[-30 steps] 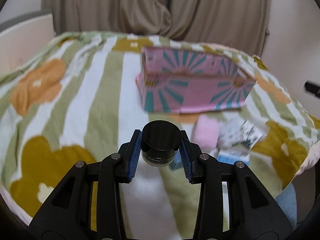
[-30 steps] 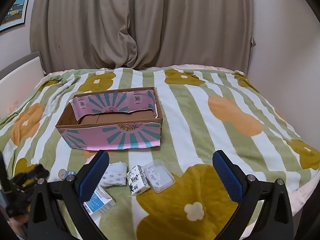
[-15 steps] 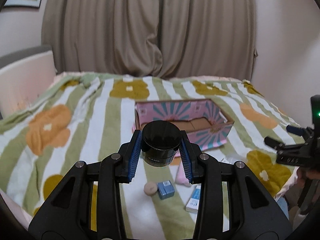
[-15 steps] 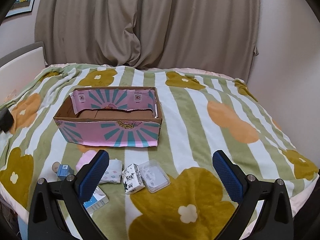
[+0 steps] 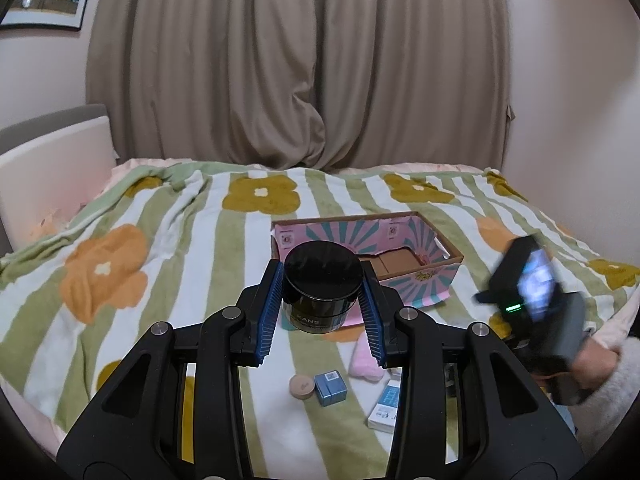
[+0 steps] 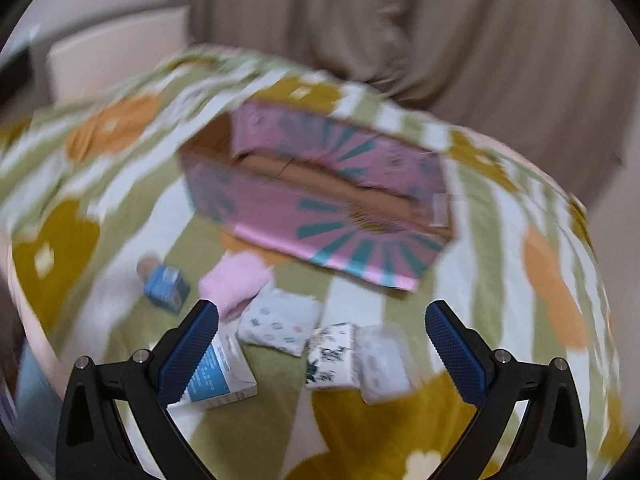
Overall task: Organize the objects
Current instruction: 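Lift the black jar with the left tool while the right tool grasps the white sock bundle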
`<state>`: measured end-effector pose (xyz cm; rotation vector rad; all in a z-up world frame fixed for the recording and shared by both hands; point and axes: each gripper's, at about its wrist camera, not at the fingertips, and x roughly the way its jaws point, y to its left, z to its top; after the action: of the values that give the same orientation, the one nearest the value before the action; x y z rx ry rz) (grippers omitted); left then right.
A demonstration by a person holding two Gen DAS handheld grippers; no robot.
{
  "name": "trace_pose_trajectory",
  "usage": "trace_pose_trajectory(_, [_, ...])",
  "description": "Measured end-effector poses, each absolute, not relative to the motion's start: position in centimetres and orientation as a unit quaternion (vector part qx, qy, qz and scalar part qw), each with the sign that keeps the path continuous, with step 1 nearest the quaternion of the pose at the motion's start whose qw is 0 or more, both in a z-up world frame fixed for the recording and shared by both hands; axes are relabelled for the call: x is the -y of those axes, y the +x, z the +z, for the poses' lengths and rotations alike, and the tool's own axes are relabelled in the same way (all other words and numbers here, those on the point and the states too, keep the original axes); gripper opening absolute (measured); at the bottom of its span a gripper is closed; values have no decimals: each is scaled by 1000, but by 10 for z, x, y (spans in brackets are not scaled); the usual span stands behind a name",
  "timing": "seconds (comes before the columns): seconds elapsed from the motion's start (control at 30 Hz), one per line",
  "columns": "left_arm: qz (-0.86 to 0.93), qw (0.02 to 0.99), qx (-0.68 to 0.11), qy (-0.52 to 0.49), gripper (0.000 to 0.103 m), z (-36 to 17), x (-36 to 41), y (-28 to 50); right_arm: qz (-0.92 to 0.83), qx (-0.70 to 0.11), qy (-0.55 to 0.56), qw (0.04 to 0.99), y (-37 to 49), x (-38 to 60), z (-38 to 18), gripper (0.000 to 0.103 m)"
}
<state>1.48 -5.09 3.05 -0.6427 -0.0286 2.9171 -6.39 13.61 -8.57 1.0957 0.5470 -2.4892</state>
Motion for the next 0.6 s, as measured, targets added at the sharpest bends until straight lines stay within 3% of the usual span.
trace_pose_trajectory(0.2, [975,65,3,-214,34,34,49,21,-828,-206,468,230,-101,-116,-136,102])
trace_pose_trajectory(0.33, [975,58,2,-213,34,35,50,26,-804,-208,503,239,-119,-112,-158,89])
trace_pose_trajectory(0.47, [975,57,3,-216,34,33,50,27,-785,-215,526,245,-126,-111,-173,84])
trace_pose_trajectory(0.6, [974,54,5,-219,34,32,50,28,-769,-208,542,266,-128,-108,-180,72])
